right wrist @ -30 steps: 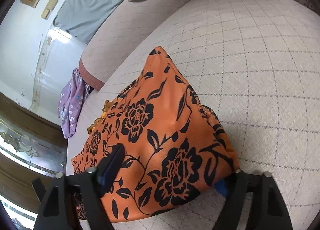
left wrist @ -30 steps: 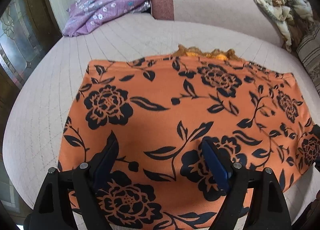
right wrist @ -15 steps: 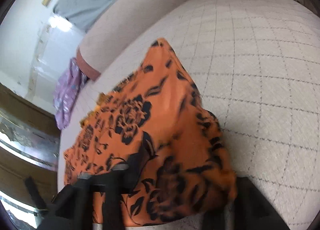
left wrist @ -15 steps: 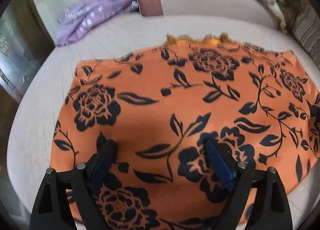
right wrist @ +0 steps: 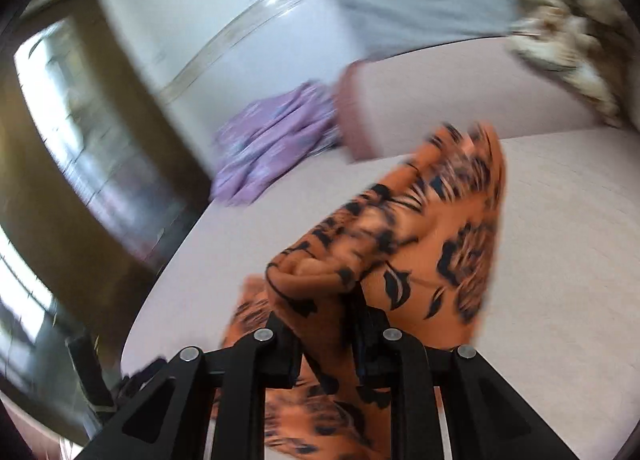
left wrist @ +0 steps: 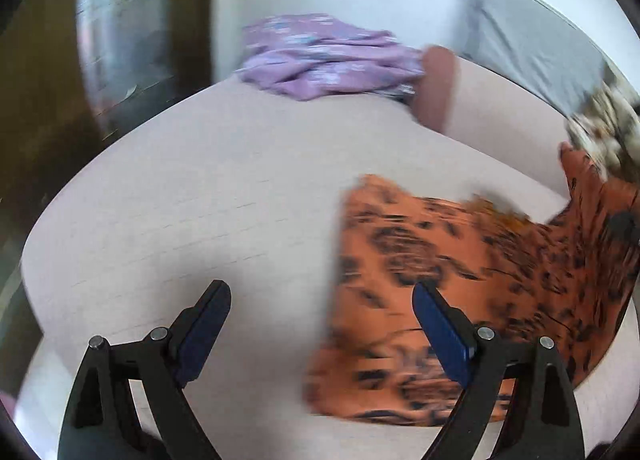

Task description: Fold small clothes

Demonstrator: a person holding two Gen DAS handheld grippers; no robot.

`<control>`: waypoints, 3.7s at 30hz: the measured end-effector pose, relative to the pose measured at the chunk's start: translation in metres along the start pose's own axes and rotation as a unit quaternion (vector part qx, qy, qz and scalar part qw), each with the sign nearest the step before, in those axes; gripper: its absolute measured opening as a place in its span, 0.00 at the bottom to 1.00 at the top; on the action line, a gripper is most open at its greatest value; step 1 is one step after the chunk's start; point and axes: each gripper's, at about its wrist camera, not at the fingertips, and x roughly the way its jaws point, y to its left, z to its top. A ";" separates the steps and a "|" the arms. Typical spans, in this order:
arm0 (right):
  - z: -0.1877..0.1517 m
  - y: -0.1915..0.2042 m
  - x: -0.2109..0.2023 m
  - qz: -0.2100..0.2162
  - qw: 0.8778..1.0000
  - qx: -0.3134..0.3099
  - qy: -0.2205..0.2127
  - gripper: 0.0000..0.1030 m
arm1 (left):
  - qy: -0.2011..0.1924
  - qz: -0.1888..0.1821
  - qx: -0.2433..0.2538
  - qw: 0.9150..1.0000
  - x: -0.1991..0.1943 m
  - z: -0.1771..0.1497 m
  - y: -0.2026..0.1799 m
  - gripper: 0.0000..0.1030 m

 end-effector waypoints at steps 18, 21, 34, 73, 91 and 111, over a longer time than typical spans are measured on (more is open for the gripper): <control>0.027 0.097 0.053 0.108 0.994 0.007 0.025 0.16 | 0.011 -0.015 -0.122 0.992 0.021 -0.008 0.075 0.90; -0.013 0.133 0.080 0.118 0.990 -0.050 0.066 0.16 | 0.021 -0.022 -0.144 0.989 0.023 -0.009 0.084 0.90; -0.092 0.097 0.116 0.082 0.988 -0.039 0.127 0.70 | 0.036 -0.151 -0.124 0.980 0.008 -0.007 0.057 0.90; -0.116 -0.006 0.022 0.065 0.992 0.074 0.074 0.72 | 0.114 -0.123 -0.041 0.985 0.030 -0.046 0.001 0.12; -0.126 -0.015 0.063 0.111 0.979 0.108 0.134 0.84 | 0.012 -0.124 0.022 0.992 -0.024 0.013 -0.041 0.48; -0.087 -0.096 0.111 0.093 0.956 0.222 0.166 0.42 | 0.060 -0.064 0.061 0.994 0.017 0.000 -0.047 0.50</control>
